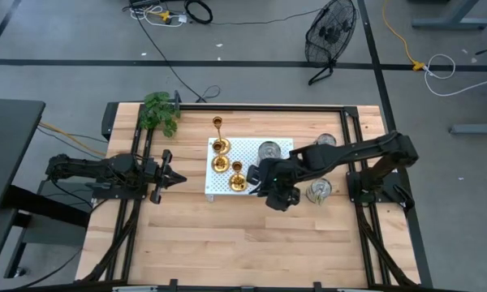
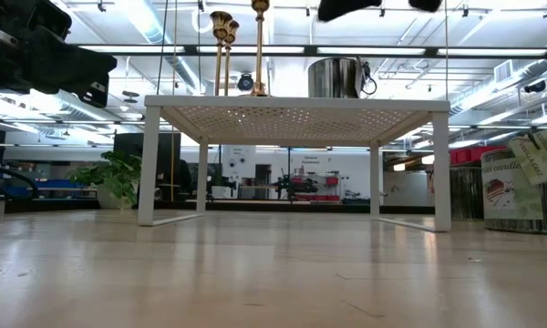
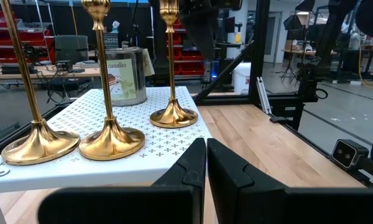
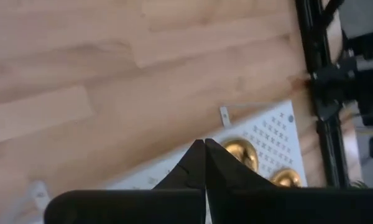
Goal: Pick & Place candle stick holders
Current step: Adjust the golden candle holder on the shelf
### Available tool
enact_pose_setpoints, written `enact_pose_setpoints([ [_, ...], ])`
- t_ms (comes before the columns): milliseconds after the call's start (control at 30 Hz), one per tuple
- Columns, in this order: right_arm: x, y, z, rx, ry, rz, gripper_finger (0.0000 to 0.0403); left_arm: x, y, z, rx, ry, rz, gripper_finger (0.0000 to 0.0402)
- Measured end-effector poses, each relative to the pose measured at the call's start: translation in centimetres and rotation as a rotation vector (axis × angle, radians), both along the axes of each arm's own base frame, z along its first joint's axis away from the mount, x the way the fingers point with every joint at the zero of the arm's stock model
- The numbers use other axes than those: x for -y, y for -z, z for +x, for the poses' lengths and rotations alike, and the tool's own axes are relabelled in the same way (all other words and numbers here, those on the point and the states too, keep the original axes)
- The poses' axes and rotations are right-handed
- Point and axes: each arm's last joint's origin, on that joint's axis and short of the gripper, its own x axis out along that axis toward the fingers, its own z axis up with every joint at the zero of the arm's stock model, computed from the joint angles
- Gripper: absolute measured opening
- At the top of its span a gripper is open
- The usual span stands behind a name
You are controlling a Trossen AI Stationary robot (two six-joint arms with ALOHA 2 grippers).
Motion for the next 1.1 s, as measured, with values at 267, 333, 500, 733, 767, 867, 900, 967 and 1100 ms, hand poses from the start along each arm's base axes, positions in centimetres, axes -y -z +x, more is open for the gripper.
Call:
enact_pose_setpoints([
  [267, 0.1, 1.0, 1.1, 0.023, 0.057, -0.071, 0.0, 0.0, 0.0, 0.0, 0.0, 0.0, 0.0, 0.0019],
  [333, 0.1, 1.4, 1.2, 0.034, 0.058, -0.07, 0.0, 0.0, 0.0, 0.0, 0.0, 0.0, 0.0, 0.0019],
  [500, 0.1, 3.5, 1.1, -0.003, 0.059, -0.082, 0.0, 0.0, 0.0, 0.0, 0.0, 0.0, 0.0, 0.0019],
  [733, 0.1, 4.4, 1.3, 0.105, 0.099, -0.106, 0.0, 0.0, 0.0, 0.0, 0.0, 0.0, 0.0, 0.0019],
  [767, 0.1, 4.5, 1.2, 0.103, 0.098, -0.106, 0.0, 0.0, 0.0, 0.0, 0.0, 0.0, 0.0, 0.0019],
  [867, 0.2, 4.9, 1.0, 0.103, 0.099, -0.105, 0.0, 0.0, 0.0, 0.0, 0.001, 0.0, 0.0, 0.0019],
  [900, 0.2, 5.1, 0.9, 0.093, 0.1, -0.11, 0.0, 0.0, 0.0, 0.0, -0.001, 0.0, 0.0, 0.0019],
  [967, 0.3, 5.1, 0.9, 0.098, 0.108, -0.117, 0.0, 0.0, 0.0, 0.0, 0.0, 0.0, 0.0, 0.0019],
  [1100, 0.4, 5.0, 1.1, 0.117, 0.115, -0.113, 0.0, 0.0, 0.0, 0.0, 0.001, 0.0, 0.0, 0.0019],
])
